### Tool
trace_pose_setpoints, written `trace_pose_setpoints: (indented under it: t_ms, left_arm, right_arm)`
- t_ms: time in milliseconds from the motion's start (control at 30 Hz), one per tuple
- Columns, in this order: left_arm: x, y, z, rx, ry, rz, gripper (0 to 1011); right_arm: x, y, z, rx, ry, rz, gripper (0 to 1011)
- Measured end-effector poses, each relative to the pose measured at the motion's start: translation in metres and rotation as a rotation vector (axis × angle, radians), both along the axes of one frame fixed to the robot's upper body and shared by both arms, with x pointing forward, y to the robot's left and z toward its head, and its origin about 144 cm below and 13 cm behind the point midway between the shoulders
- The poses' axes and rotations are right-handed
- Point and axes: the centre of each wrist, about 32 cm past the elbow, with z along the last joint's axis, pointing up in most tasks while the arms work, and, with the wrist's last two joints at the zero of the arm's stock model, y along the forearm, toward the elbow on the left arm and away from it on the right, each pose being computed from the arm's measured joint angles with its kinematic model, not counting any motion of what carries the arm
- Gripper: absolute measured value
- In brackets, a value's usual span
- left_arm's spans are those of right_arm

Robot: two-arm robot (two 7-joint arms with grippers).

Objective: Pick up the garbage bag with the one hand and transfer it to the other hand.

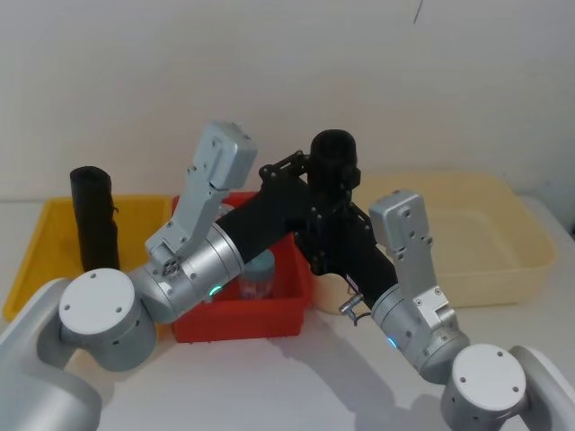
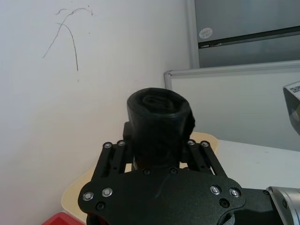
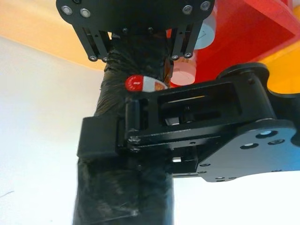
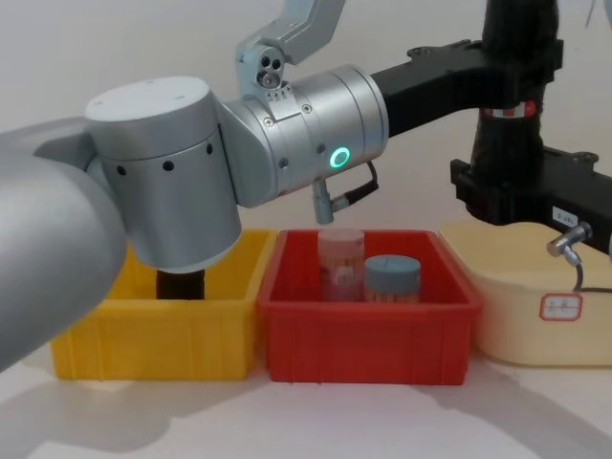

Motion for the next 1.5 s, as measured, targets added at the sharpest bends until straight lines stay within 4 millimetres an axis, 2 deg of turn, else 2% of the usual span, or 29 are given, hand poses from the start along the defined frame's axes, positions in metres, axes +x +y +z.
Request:
trace_pose_setpoints:
  t_ms: [200,267,367,600,967,1500]
  left_arm:
    - [0.0,0.0,0.0,0.0,0.0,0.0,683]
    - [0.0,0.0,0.0,0.0,0.0,0.0,718]
    - [0.0,0.0,0.0,0.0,0.0,0.0,835]
    - [0.0,0.0,0.0,0.0,0.0,0.0,997]
    - [0.0,0.0,0.0,0.0,0.0,0.0,1002]
    - [0.0,0.0,0.0,0.0,0.0,0.0,1002]
  right_arm:
    - [0.0,-0.001,0.0,0.007,0.0,0.002,531]
    - [0.0,-0.001,0.001,0.013,0.0,0.003,531]
    - [0.001,-0.002,0.002,0.027,0.002,0.001,531]
    - [0.004,-0.008,0.006,0.064,0.03,-0.017,531]
    - [0.021,-0.025,0.013,0.108,0.089,-0.084,531]
    - [0.064,-0.07,0.02,0.133,0.16,-0.285,531]
